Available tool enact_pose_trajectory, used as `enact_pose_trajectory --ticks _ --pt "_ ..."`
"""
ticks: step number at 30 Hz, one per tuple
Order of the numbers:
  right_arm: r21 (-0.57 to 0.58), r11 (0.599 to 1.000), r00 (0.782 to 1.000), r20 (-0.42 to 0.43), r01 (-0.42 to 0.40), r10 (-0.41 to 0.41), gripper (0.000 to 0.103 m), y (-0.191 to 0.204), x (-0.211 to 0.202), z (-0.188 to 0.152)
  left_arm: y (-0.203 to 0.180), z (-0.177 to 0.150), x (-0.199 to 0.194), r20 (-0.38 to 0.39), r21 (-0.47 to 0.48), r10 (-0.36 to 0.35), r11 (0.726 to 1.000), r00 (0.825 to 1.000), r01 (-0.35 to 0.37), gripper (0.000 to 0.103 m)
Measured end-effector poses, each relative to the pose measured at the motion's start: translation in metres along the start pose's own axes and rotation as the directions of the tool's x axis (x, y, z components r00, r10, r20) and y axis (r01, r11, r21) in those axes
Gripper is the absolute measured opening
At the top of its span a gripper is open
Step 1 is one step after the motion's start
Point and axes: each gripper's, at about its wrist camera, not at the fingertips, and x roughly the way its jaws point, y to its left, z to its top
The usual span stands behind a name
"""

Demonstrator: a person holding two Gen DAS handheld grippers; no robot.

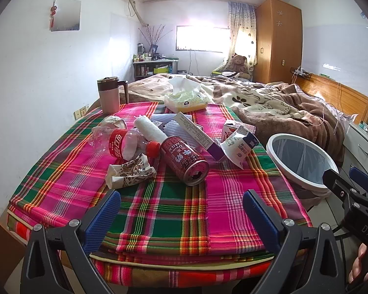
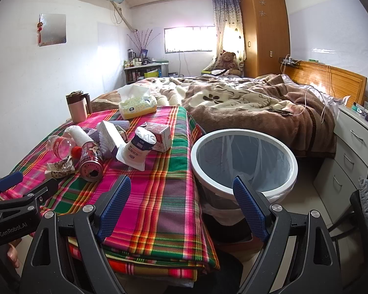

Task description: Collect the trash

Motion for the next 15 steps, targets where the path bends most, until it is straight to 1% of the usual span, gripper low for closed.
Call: enact_pose_trajectory --ticks 15 --pt "0.0 1.0 1.0 0.001 0.002 -0.002 0.087 0.0 -0.0004 0.0002 0.002 -0.0001 -0.0006 0.002 -0.002 0.002 1.0 1.0 -0.002 0.101"
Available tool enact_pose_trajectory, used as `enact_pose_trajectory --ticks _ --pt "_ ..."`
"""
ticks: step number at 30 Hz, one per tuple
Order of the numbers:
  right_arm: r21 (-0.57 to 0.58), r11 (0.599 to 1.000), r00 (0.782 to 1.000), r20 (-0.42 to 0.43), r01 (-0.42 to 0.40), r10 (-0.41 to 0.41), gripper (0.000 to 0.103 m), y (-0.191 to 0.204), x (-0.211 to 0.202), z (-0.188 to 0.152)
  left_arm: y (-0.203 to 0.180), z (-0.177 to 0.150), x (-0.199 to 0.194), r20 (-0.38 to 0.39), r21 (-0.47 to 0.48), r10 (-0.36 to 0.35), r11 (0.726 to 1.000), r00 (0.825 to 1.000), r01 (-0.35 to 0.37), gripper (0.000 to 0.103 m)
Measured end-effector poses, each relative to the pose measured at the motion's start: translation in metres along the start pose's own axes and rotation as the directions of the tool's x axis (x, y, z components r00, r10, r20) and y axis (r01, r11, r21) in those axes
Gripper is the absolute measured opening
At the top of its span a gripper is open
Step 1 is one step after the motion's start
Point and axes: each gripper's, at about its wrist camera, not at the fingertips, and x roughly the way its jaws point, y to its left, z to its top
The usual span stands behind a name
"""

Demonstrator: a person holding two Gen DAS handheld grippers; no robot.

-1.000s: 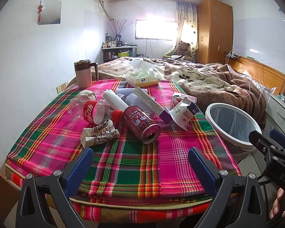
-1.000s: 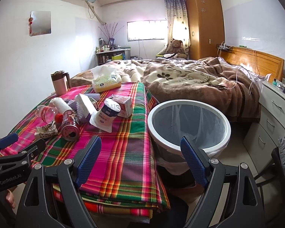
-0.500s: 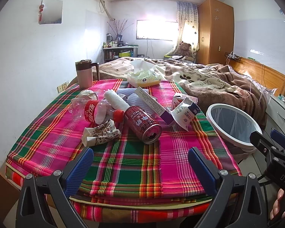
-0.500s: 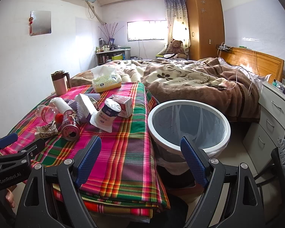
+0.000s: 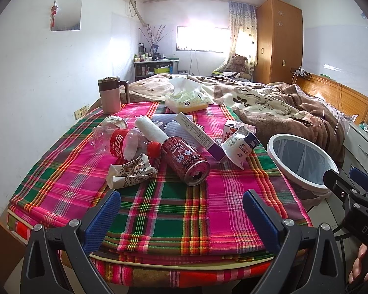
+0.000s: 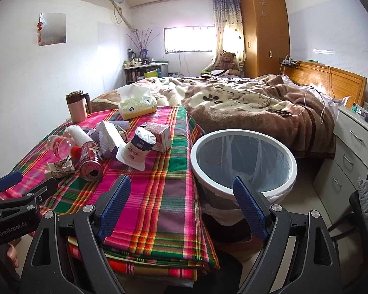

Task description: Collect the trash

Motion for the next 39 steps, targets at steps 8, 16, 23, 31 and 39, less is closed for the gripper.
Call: enact_pose_trajectory --ticks 8,16,23,31,39 --pt "-0.002 1.0 1.0 -0.001 -0.001 0.001 0.087 0.0 0.0 0.0 0.001 0.0 0.0 -0.001 -0.002 0.0 1.0 1.0 0.0 0.101" --pt "-0.003 1.0 1.0 -0.006 0.002 -0.002 0.087 0.0 0.0 0.0 0.003 0.0 0.005 -0.007 -0.01 0.002 1.0 1.0 -0.002 0.101" --pt "-0.001 1.0 1.0 -0.014 0.006 -0.006 0.087 0.0 0.005 0.001 0.004 -0.001 0.013 -0.023 -0.015 -0.001 1.0 1.0 0.001 0.101" --pt "0.004 1.0 0.999 -0.033 -0.019 0.019 0.087 0.0 0.022 0.004 0.025 -0.002 0.03 -0.071 -0.054 -0.048 0.998 0.996 0.044 0.101" --pt "0.037 0.996 0.995 -0.061 -0.079 0.081 0.087 0.007 0.048 0.015 0.067 0.007 0.049 -0.093 -0.123 -0.025 0.992 0.995 0.013 0.101"
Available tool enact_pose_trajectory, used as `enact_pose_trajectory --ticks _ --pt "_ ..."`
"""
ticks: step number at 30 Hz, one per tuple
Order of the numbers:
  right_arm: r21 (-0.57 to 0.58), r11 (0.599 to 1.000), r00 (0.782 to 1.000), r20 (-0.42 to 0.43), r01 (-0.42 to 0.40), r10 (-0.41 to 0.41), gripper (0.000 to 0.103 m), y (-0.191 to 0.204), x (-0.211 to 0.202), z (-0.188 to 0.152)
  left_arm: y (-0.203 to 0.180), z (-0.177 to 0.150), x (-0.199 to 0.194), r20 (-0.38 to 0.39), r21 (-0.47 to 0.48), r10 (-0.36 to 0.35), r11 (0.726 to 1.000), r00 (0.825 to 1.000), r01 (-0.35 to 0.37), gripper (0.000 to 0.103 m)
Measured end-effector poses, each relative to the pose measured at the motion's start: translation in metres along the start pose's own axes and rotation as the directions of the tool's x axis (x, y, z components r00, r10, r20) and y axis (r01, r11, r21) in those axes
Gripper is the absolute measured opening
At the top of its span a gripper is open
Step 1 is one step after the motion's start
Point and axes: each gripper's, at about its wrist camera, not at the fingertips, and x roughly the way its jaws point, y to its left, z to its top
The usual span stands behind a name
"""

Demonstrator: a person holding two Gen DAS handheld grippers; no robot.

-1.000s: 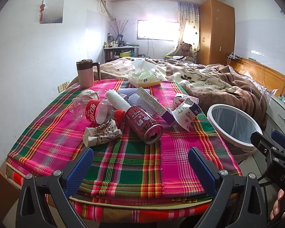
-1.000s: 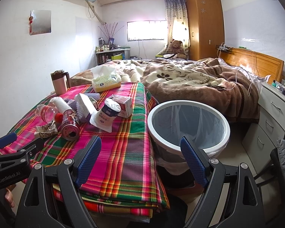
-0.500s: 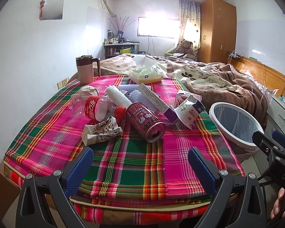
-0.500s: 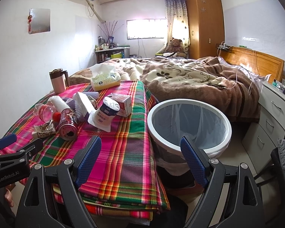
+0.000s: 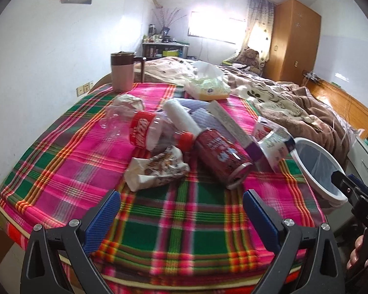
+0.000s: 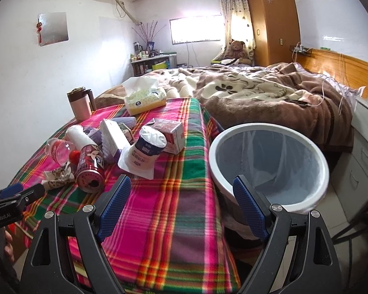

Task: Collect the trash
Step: 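Reach the right gripper to the white paper cup while the left gripper reaches the patterned paper cup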

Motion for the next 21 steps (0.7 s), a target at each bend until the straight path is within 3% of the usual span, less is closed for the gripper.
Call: enact_pose_trajectory --ticks 5,10,17,19,21 --pt "0.054 0.995 0.996 -0.026 -0.081 0.082 0.087 0.003 0.02 0.008 0.031 0.013 0.013 -0.014 -0.056 0.02 0.998 1.0 -0.021 0.101" --pt "0.045 0.995 0.994 -0.045 -0.094 0.096 0.087 0.012 0.035 0.013 0.051 0.027 0.027 -0.023 -0.068 0.034 0.997 0.999 -0.035 0.101" --pt "0.023 0.992 0.99 -0.057 -0.125 0.126 0.087 0.022 0.051 0.023 0.051 0.035 0.052 -0.06 0.021 0.021 1.0 0.998 -0.02 0.1" --pt "0.024 0.993 0.991 -0.069 -0.116 0.117 0.087 0.024 0.055 0.025 0.051 0.036 0.061 -0.09 0.035 0.014 0.999 0.996 -0.011 0.093" --pt "0.023 0.993 0.99 -0.077 -0.116 0.117 0.087 0.025 0.057 0.025 0.05 0.035 0.065 -0.099 0.054 0.001 0.999 0.995 0.004 0.093"
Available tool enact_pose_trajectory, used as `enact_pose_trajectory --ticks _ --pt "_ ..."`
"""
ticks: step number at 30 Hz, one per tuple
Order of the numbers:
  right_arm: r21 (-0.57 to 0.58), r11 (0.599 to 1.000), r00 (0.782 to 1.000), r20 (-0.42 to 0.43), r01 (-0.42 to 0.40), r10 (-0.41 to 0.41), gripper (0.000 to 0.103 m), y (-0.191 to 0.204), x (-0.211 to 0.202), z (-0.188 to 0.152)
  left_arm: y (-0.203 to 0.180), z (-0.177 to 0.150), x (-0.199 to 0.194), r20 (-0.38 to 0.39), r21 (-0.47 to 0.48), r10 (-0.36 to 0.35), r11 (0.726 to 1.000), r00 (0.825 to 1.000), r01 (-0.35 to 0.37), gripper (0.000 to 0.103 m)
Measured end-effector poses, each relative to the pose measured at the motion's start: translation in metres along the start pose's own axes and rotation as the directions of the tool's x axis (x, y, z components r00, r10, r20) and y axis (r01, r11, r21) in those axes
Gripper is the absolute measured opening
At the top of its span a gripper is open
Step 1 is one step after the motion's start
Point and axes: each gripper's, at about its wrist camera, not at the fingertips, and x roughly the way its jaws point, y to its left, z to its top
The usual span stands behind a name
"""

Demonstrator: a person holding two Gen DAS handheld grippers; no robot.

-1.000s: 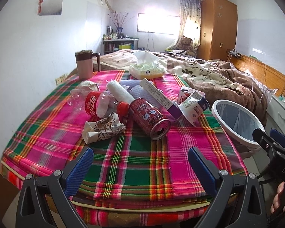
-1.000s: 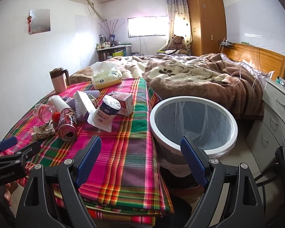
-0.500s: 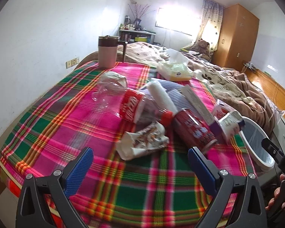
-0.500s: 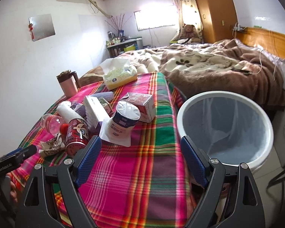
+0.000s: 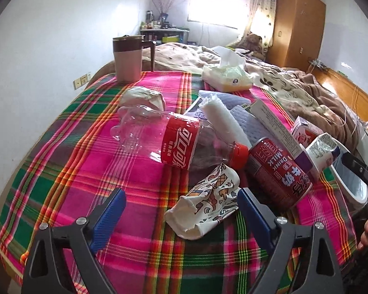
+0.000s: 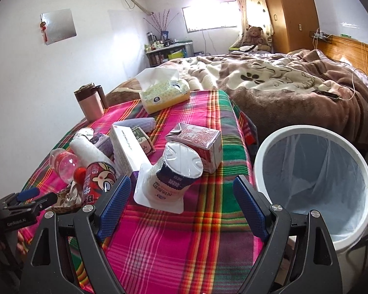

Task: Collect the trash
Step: 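Reach the right gripper to the white paper cup while the left gripper reaches the patterned paper cup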

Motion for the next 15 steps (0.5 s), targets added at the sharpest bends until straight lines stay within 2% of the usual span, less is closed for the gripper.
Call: enact_pose_trajectory --ticks 4,7,9,15 --pt "0.014 1.0 0.999 -0.039 0.011 -0.01 0.087 0.001 0.011 0.002 -0.002 0.0 0.011 -0.038 0.018 -0.024 1.0 0.999 0.024 0.092" --pt "0.048 0.999 0.997 -0.073 -0.003 0.007 0.087 0.0 0.018 0.004 -0.007 -0.001 0.017 -0.055 0.047 -0.033 0.998 0.998 0.036 0.085" --pt "0.053 0.999 0.997 -0.075 0.0 0.004 0.087 0.0 0.021 0.005 -0.01 -0.001 0.021 -0.075 0.05 -0.058 0.997 0.996 0.062 0.073" --pt "0.099 0.995 0.997 -0.076 -0.014 0.022 0.086 -0.002 0.029 0.009 -0.016 -0.002 0.028 -0.095 0.03 -0.114 0.993 0.989 0.117 0.066"
